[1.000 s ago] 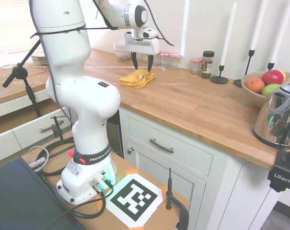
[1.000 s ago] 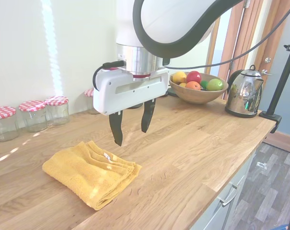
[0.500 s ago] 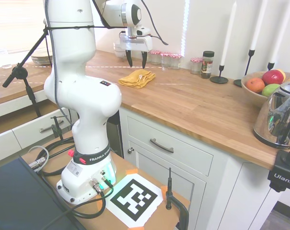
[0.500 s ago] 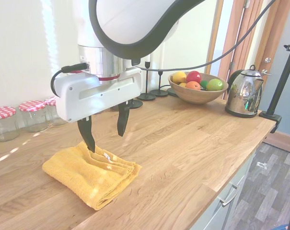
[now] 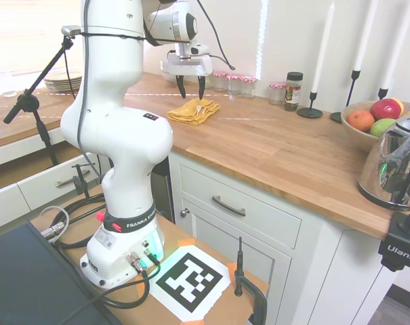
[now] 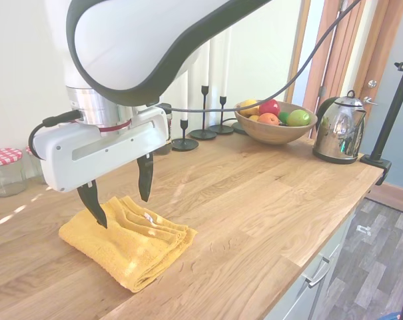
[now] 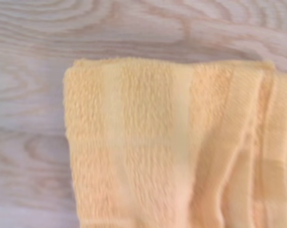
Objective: Wipe the counter
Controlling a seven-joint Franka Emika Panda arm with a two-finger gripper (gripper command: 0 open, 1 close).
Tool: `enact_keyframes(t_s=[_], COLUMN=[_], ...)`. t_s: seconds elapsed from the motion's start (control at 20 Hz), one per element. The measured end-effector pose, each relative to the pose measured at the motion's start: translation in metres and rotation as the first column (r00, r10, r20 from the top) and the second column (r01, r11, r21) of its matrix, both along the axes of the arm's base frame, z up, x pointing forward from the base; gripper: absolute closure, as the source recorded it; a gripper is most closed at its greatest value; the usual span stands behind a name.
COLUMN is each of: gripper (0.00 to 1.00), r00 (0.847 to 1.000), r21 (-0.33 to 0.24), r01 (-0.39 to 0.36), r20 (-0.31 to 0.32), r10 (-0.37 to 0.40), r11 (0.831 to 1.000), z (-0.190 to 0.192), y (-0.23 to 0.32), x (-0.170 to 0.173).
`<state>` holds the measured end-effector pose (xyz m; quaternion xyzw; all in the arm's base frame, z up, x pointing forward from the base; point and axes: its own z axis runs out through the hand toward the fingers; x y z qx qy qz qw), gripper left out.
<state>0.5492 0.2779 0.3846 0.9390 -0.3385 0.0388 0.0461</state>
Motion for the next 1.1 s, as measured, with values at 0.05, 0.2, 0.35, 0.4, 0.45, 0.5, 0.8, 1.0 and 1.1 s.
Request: enact_keyframes(t_s=[0.05,0.2,0.35,0.4,0.45,0.5,0.8,1.0,1.1], gripper=[0.00,0.00,0.00,0.00,0.00,0.00,1.00,1.00,1.00], r00=[1.000,1.000,1.000,0.999,0.999,0.999,0.998,0.998,0.998], r21=[-0.004,-0.023,-0.036,-0.039,-0.043,-0.048,-0.058,-0.057,-0.056], r01=[-0.002,-0.012,-0.025,-0.028,-0.033,-0.038,-0.059,-0.059,-0.059], r20=[-0.005,-0.013,-0.018,-0.018,-0.015,-0.012,0.003,0.006,0.007], r10=[0.002,0.012,0.024,0.028,0.032,0.038,0.059,0.060,0.059], r11=[1.000,1.000,0.999,0.999,0.999,0.998,0.997,0.997,0.997], z=[-0.005,-0.020,-0.035,-0.038,-0.042,-0.045,-0.048,-0.049,-0.049], y=[0.003,0.012,0.018,0.019,0.021,0.022,0.029,0.030,0.030], x=[0.002,0.007,0.011,0.012,0.013,0.014,0.015,0.015,0.015])
